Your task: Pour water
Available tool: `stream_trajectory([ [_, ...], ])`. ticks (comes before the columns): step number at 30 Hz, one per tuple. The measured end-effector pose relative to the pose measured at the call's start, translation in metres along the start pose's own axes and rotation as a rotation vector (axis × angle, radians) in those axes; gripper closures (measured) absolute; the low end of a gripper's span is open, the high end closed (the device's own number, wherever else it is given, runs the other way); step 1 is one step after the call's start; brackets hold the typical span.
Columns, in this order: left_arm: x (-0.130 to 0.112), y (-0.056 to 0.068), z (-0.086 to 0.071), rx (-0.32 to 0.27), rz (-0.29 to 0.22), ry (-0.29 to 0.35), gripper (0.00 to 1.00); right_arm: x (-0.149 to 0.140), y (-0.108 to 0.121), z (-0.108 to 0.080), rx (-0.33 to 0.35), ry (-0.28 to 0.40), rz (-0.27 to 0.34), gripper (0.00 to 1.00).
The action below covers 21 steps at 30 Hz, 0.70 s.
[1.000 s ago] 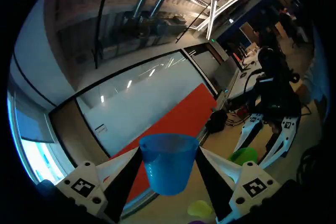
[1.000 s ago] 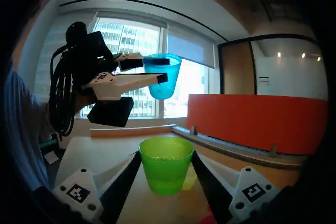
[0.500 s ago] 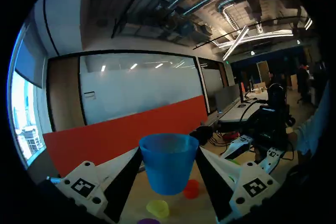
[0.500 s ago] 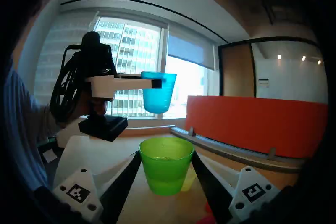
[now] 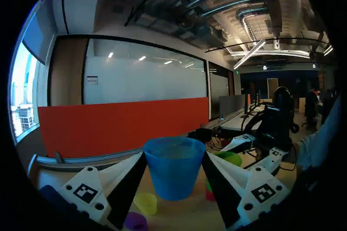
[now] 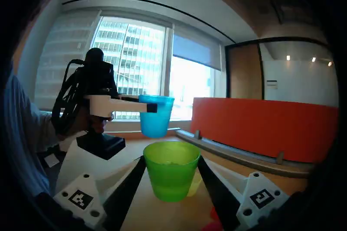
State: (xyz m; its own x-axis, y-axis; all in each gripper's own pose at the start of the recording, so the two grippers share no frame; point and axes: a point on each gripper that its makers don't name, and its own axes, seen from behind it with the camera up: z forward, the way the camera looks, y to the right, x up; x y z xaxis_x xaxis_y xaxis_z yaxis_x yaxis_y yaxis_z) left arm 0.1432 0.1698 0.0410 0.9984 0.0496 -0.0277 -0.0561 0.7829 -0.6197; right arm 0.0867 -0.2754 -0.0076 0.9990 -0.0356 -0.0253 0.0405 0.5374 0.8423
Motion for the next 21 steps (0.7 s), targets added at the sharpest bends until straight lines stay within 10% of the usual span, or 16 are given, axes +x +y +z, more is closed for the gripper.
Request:
stream_trajectory([
  [21, -0.082, -0.001, -0.019, 0.017, -0.026, -0.146, 0.13, -0.009, 0.004, -0.007, 0.022, -0.053, 0.016, 0.11],
])
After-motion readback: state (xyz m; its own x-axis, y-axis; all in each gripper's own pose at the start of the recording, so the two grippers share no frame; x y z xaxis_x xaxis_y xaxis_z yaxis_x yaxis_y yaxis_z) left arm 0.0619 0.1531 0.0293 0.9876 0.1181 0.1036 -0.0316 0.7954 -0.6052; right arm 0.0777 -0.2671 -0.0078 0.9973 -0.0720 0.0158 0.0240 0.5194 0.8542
